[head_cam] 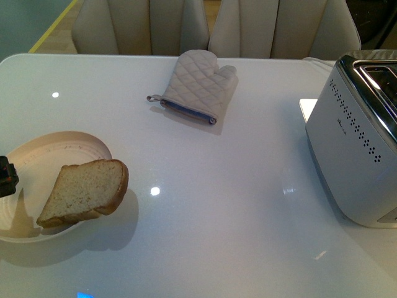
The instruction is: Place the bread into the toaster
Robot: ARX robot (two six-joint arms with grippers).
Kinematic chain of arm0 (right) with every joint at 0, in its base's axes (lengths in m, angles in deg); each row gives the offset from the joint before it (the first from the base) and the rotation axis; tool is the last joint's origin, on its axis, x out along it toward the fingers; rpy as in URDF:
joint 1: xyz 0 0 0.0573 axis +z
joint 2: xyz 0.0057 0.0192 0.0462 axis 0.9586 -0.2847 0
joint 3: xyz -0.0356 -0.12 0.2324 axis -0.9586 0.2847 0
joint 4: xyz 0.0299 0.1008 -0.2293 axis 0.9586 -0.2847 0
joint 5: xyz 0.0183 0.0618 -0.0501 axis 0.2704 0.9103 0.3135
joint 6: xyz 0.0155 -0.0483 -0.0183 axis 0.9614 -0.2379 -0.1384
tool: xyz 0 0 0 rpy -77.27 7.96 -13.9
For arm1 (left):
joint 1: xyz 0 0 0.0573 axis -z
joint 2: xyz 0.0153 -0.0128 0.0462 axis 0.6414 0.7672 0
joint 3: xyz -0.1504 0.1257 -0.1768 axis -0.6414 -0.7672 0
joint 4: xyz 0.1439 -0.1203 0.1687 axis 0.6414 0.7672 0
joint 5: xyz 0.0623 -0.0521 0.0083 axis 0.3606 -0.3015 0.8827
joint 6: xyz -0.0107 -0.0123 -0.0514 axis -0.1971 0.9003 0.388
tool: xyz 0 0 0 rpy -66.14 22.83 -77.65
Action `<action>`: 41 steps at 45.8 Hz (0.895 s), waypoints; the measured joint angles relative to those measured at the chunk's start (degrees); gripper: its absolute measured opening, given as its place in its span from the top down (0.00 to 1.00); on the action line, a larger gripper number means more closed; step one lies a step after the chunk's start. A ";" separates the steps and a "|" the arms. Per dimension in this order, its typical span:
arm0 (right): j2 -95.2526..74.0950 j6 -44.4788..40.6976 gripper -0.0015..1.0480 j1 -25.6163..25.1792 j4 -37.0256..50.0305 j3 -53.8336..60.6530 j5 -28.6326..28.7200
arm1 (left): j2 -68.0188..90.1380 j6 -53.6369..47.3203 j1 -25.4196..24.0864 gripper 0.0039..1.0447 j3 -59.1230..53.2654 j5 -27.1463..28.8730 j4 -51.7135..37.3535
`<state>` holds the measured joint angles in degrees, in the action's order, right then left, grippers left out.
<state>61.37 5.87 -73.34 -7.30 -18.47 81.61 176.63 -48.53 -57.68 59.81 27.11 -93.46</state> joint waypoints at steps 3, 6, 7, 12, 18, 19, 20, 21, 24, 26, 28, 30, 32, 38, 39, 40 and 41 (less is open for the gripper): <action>0.00 0.02 0.08 0.00 0.00 0.00 0.02 | 1.03 -0.63 0.26 0.36 0.07 0.39 0.17; 0.00 0.00 0.08 0.00 0.00 0.00 0.00 | 1.66 -0.85 0.48 0.46 0.07 0.66 0.37; 0.00 0.02 0.08 0.00 0.00 0.00 0.00 | 1.75 -0.87 0.59 0.50 0.02 0.66 0.44; 0.00 0.00 0.09 0.00 0.00 0.00 0.00 | 1.81 -1.01 1.42 0.65 -0.52 0.83 0.22; 0.00 0.00 0.08 0.00 0.00 0.00 0.00 | 1.40 -0.90 2.56 0.80 -1.97 0.76 -0.37; 0.00 0.00 0.08 0.00 0.00 0.00 0.00 | 1.29 -0.81 2.73 0.82 -2.14 0.68 -0.48; 0.00 0.00 0.08 0.00 0.00 0.00 0.00 | 1.07 -0.39 3.08 0.84 -2.54 0.28 -0.72; 0.00 0.00 0.08 0.00 0.00 0.00 0.00 | 0.98 -0.26 3.26 0.86 -2.69 0.20 -0.81; 0.00 0.02 0.08 0.00 0.00 0.00 0.00 | 0.44 0.52 4.39 0.92 -3.58 -0.28 -1.29; 0.00 0.00 0.08 0.00 0.00 0.00 0.02 | 0.02 1.33 5.44 0.96 -4.28 -0.66 -1.75; 0.00 0.00 0.08 0.00 0.00 0.00 0.02 | -0.22 2.25 6.25 0.96 -4.72 -0.70 -1.92; 0.00 0.02 0.08 0.00 0.00 0.00 0.00 | -0.37 2.86 7.15 0.96 -5.20 -0.61 -2.14; 0.00 0.00 0.08 0.00 0.00 0.00 0.00 | -0.46 3.72 8.07 0.96 -5.70 -0.44 -2.49; 0.00 0.02 0.08 0.00 0.00 0.00 0.00 | -0.68 6.23 10.82 0.96 -7.04 0.24 -3.19; 0.00 0.00 0.08 0.00 0.00 0.00 0.00 | -0.72 6.78 11.50 0.96 -7.28 0.42 -3.37; 0.00 0.00 0.08 0.00 0.00 0.00 0.00 | -0.74 7.39 12.17 0.96 -7.45 0.61 -3.48; 0.00 0.00 0.08 0.00 0.00 0.00 0.02 | -0.74 7.67 12.52 0.96 -7.56 0.68 -3.52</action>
<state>61.37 5.87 -73.34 -7.30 -18.47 81.63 175.89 -40.86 -45.15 52.25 27.79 -96.98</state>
